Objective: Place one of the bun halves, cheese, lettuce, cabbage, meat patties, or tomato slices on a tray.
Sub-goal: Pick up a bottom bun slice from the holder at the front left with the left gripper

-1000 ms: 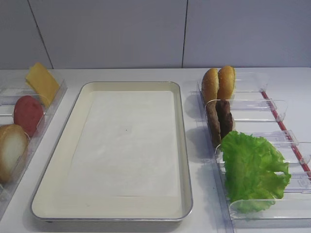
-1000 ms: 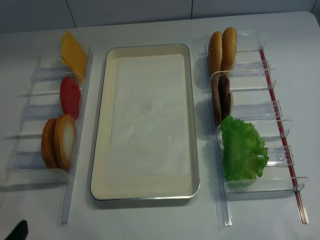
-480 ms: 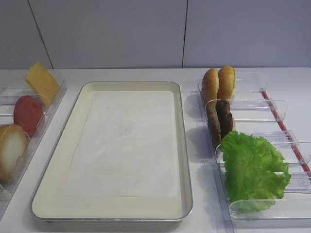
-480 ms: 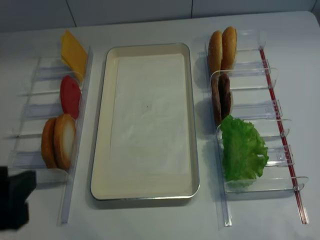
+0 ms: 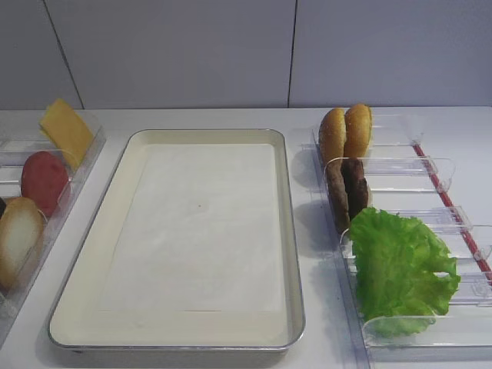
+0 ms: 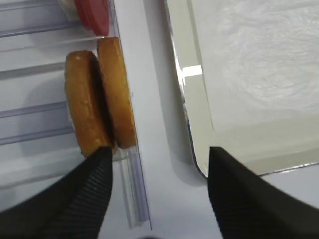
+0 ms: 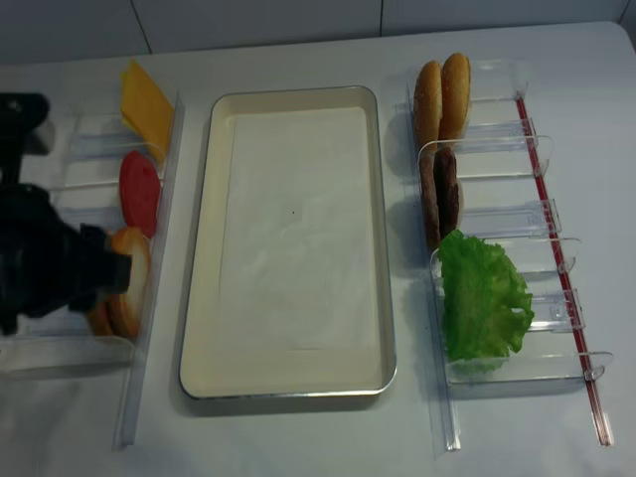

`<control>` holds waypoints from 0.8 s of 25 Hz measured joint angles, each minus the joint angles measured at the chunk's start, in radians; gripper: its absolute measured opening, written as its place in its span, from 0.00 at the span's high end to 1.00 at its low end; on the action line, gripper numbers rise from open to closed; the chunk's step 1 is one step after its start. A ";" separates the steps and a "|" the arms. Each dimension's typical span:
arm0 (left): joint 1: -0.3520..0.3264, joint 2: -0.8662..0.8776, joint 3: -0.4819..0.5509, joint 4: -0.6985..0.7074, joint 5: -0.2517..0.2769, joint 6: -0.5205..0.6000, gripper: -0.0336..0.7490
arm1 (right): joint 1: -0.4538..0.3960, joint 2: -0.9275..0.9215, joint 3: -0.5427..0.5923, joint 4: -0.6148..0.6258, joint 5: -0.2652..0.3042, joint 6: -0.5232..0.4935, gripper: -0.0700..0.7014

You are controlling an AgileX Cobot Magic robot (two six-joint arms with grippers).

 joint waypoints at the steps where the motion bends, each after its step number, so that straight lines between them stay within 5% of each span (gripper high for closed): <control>1: 0.000 0.031 -0.007 0.002 -0.012 0.000 0.45 | 0.000 0.000 0.000 0.000 0.000 0.000 0.70; 20: -0.004 0.309 -0.043 0.037 -0.112 0.001 0.45 | 0.000 0.000 0.000 0.000 0.000 0.000 0.70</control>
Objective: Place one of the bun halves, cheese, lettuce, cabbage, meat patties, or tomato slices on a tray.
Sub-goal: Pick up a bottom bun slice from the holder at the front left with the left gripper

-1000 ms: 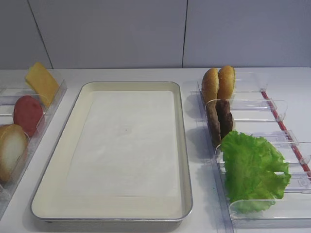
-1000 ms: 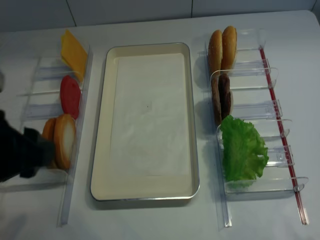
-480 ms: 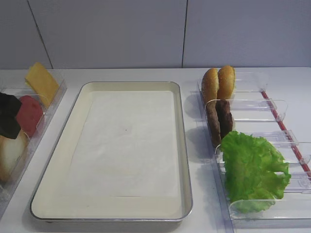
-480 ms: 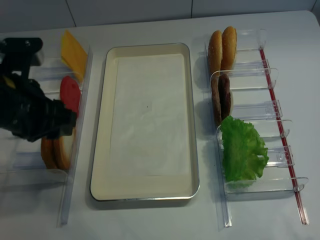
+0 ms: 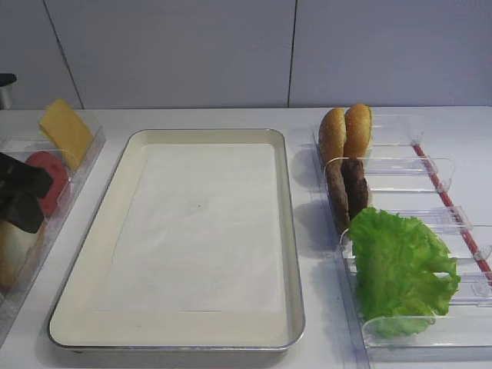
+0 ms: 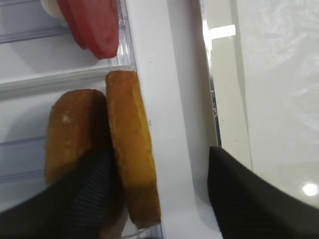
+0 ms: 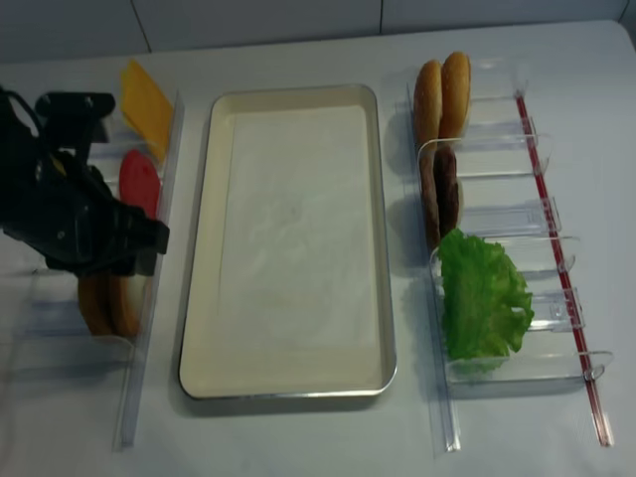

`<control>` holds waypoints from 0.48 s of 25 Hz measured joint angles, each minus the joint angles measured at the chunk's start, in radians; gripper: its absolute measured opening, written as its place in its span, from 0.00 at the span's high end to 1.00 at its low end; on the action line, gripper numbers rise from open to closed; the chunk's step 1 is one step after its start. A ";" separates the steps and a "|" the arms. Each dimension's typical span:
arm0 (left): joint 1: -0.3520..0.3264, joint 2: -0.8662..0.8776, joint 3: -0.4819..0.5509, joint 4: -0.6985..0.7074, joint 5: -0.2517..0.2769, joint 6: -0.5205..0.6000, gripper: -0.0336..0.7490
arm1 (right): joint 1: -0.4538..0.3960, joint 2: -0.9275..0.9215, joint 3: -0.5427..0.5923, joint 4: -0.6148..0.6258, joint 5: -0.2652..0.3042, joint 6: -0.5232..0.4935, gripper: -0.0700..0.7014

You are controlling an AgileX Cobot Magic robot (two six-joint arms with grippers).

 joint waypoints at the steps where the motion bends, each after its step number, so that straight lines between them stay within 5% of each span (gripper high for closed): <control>1: 0.000 0.009 0.000 0.004 -0.002 0.000 0.46 | 0.000 0.000 0.000 0.000 0.000 0.000 0.70; 5: 0.000 0.039 0.000 0.017 -0.006 0.000 0.52 | 0.000 0.000 0.000 0.000 0.000 0.000 0.70; 12: -0.001 0.045 -0.015 0.078 0.021 -0.034 0.79 | 0.000 0.000 0.000 0.000 0.000 0.000 0.70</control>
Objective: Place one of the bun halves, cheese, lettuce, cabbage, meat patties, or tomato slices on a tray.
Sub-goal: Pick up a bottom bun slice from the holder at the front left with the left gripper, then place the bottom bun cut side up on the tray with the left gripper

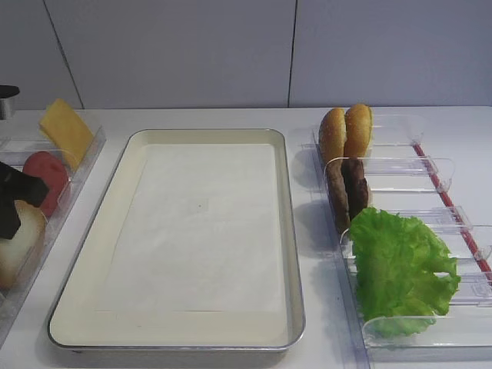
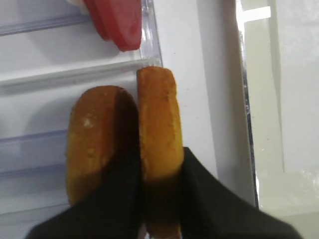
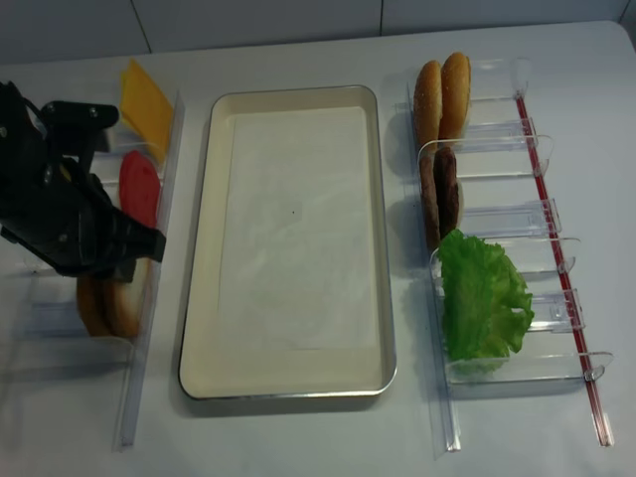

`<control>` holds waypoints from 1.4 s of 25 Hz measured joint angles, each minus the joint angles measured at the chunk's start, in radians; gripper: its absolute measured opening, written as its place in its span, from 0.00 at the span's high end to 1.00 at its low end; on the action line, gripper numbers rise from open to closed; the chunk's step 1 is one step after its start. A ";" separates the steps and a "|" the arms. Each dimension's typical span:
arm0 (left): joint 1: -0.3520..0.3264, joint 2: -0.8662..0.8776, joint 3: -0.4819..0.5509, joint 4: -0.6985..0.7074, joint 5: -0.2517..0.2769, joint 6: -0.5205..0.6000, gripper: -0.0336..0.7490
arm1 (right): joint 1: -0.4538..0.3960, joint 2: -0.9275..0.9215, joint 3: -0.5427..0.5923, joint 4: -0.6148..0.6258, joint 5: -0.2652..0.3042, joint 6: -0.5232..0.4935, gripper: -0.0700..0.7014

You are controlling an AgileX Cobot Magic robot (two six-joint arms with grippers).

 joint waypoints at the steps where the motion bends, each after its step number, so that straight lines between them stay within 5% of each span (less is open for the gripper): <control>1: 0.000 0.001 -0.013 0.000 0.018 0.000 0.79 | 0.000 0.000 0.000 0.000 0.000 0.000 0.70; 10: 0.000 0.003 -0.238 0.000 0.239 0.006 0.79 | 0.000 0.000 0.000 0.000 0.000 0.000 0.70; 15: 0.000 -0.016 -0.316 -0.195 0.250 0.094 0.79 | 0.000 0.000 0.000 0.000 0.000 0.000 0.70; 27: -0.001 0.129 -0.301 -0.774 0.248 0.382 0.79 | 0.000 0.000 0.000 0.000 0.000 -0.007 0.70; 35: -0.059 0.311 -0.257 -0.853 0.228 0.482 0.79 | 0.000 0.000 0.000 0.000 0.000 -0.007 0.70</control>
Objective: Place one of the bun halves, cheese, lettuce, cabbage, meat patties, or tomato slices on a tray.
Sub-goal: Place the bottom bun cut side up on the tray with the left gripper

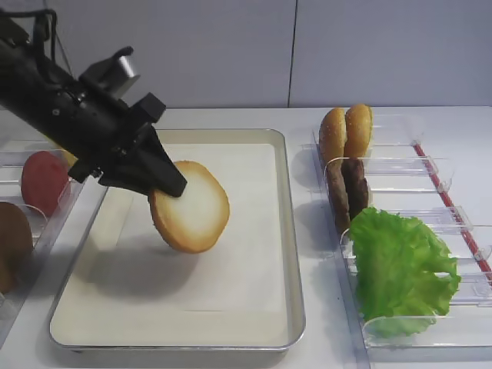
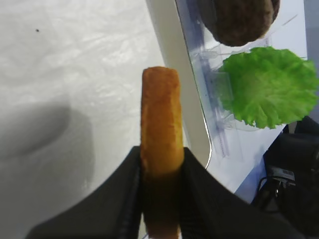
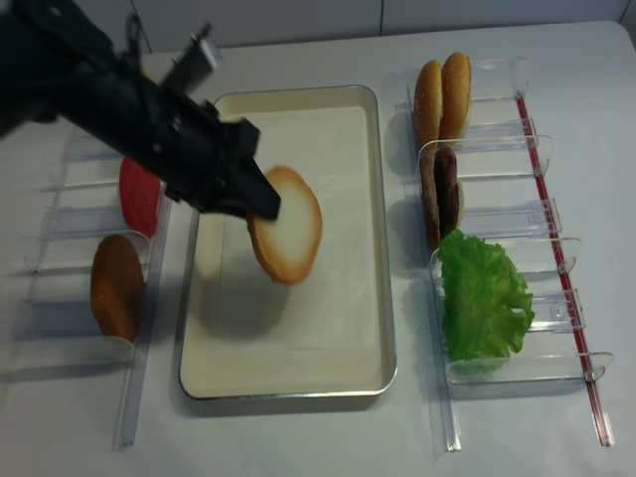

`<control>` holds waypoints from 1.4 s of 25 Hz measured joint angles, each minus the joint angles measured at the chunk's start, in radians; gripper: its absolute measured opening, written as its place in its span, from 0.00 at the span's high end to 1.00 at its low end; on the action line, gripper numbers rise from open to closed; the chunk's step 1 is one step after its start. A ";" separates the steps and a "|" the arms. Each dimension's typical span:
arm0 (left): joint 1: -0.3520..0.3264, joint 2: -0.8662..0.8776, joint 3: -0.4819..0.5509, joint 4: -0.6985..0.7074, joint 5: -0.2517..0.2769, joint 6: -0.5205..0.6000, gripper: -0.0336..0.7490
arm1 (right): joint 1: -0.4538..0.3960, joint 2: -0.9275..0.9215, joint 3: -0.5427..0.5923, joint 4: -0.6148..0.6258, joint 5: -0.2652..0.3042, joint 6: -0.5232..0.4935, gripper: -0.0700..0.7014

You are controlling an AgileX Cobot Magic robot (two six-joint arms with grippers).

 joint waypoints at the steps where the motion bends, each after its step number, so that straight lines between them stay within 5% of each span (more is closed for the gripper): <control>1: -0.008 0.021 0.000 -0.003 -0.001 0.004 0.79 | 0.000 0.000 0.000 0.000 0.000 0.000 0.70; 20: -0.031 0.160 0.000 -0.019 -0.030 0.060 0.79 | 0.000 0.000 0.000 0.000 0.000 0.000 0.70; 29: -0.031 0.160 -0.030 0.141 -0.032 -0.027 0.34 | 0.000 0.000 0.000 0.000 0.000 0.000 0.70; 35: -0.031 0.119 -0.096 0.347 -0.010 -0.163 0.30 | 0.000 0.000 0.000 0.000 0.000 0.000 0.70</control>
